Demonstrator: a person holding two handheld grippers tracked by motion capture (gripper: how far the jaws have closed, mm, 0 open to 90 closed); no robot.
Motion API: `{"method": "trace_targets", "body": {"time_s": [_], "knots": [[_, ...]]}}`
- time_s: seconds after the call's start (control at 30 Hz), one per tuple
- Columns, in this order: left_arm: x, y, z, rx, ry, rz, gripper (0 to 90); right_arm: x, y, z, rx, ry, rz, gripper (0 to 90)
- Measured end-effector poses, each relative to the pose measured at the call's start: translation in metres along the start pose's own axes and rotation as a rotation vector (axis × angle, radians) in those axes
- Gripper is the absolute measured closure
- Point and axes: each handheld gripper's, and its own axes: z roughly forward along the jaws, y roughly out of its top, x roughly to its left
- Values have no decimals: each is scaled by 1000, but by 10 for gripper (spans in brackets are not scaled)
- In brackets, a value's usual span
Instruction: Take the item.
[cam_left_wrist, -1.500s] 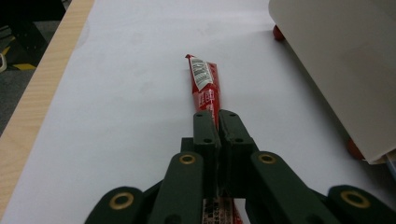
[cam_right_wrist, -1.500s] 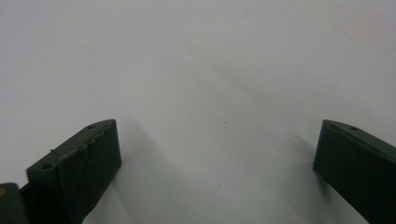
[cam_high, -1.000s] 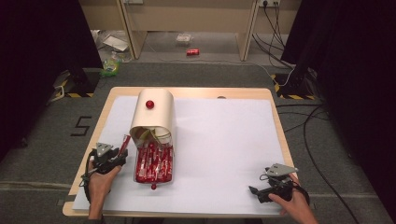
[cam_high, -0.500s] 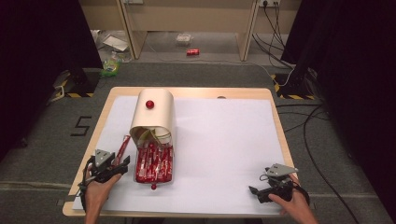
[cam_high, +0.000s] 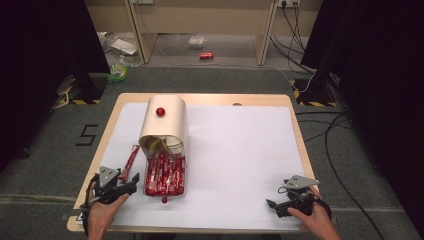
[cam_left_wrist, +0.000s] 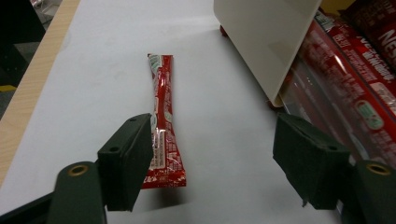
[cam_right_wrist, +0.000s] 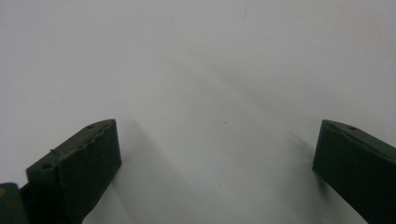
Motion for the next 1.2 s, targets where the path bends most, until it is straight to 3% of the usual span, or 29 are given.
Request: {"method": "trace_targets", "body": {"time_s": [0.63, 1.2], "knots": [[-3, -20, -22, -33, -7, -39, 243, 0, 0, 0, 0, 0, 0, 13], [-8, -32, -33, -33, -37, -43, 216, 0, 0, 0, 0, 0, 0, 13]]}}
